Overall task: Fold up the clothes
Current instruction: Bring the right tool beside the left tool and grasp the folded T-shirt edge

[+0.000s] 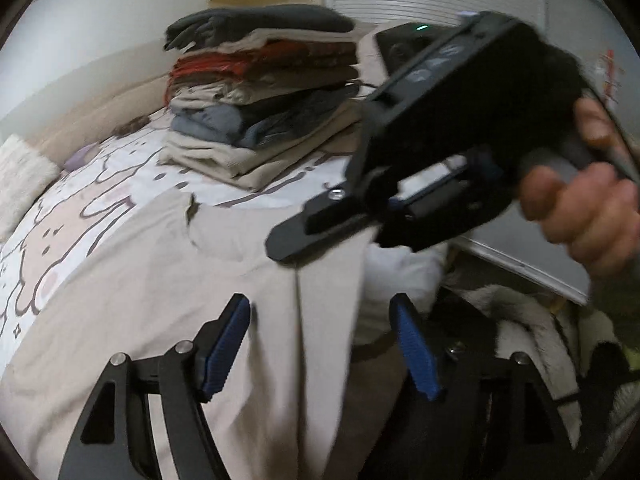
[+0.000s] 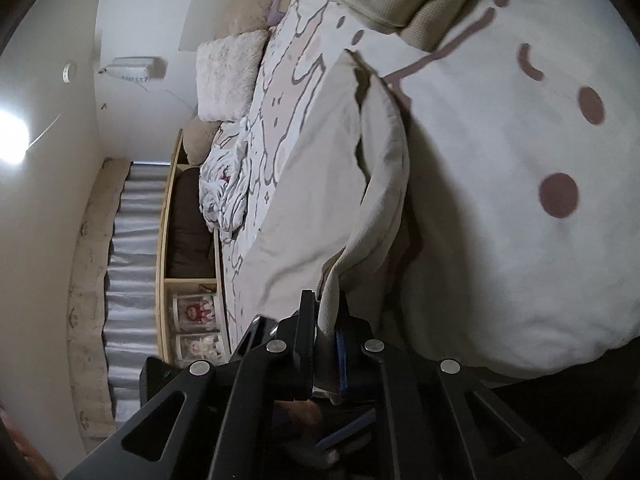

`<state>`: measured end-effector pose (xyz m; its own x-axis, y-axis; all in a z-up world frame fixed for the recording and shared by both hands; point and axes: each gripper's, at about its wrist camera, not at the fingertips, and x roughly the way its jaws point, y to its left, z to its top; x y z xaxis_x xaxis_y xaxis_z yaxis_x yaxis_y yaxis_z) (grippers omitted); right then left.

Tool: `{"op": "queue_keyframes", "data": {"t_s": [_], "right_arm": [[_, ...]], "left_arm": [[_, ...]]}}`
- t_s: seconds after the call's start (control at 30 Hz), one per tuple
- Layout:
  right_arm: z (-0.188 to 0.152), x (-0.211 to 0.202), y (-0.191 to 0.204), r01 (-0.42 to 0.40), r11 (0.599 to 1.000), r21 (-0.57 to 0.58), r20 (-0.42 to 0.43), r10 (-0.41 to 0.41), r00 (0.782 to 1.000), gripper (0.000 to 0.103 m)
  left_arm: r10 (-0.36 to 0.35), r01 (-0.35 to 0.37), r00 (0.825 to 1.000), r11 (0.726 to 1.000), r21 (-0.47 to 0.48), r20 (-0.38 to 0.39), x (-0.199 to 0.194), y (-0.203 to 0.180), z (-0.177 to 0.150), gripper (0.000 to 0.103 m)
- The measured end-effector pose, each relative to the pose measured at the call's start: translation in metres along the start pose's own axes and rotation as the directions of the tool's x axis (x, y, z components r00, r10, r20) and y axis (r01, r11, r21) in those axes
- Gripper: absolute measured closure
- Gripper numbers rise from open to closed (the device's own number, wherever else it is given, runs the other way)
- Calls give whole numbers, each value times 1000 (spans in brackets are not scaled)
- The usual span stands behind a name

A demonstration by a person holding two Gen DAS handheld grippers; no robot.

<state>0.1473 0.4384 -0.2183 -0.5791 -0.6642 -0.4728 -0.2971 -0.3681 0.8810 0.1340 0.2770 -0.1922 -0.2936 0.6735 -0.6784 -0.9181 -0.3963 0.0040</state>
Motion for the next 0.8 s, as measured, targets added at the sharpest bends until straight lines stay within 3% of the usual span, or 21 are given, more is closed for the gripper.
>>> {"op": "queue_keyframes", "data": {"t_s": [0.03, 0.2, 0.27, 0.37, 0.43, 0.47, 0.53, 0.57, 0.67, 0.8], "right_arm": [[0, 1, 2, 3, 1000, -4, -2, -3, 1000, 94], [0, 6, 9, 26, 999, -24, -11, -26, 1000, 94], [0, 9, 11, 32, 999, -36, -16, -33, 999, 93], [0, 6, 22, 116, 990, -86, 29, -114, 993, 93], [0, -2, 33, 202, 969, -142, 129, -184, 974, 93], [0, -7, 39, 238, 955, -178, 174, -207, 963, 88], [3, -16, 46, 275, 939, -208, 231, -227, 946, 42], [6, -19, 47, 282, 936, -211, 246, -228, 942, 9], [19, -28, 47, 293, 933, -210, 286, -228, 931, 8], [51, -14, 42, 337, 919, -204, 263, -280, 923, 8]], "left_arm": [[11, -11, 1000, 1000, -9, 0, 1, 2, 0, 54], [23, -22, 1000, 999, -41, 12, -1, 9, -1, 74], [11, -11, 1000, 998, -68, 5, -1, 15, 0, 89], [-17, 16, 1000, 991, -130, -10, 1, 26, 1, 97], [-35, 31, 999, 984, -177, -20, 1, 34, 1, 97], [-39, 34, 999, 981, -191, -20, 0, 37, 1, 98], [-45, 40, 999, 978, -204, -21, -2, 40, 0, 98], [-49, 43, 999, 977, -210, -20, -3, 41, -1, 98], [-63, 59, 998, 973, -225, -14, -5, 44, 1, 98], [-78, 76, 997, 963, -258, 5, -12, 52, -1, 98]]}}
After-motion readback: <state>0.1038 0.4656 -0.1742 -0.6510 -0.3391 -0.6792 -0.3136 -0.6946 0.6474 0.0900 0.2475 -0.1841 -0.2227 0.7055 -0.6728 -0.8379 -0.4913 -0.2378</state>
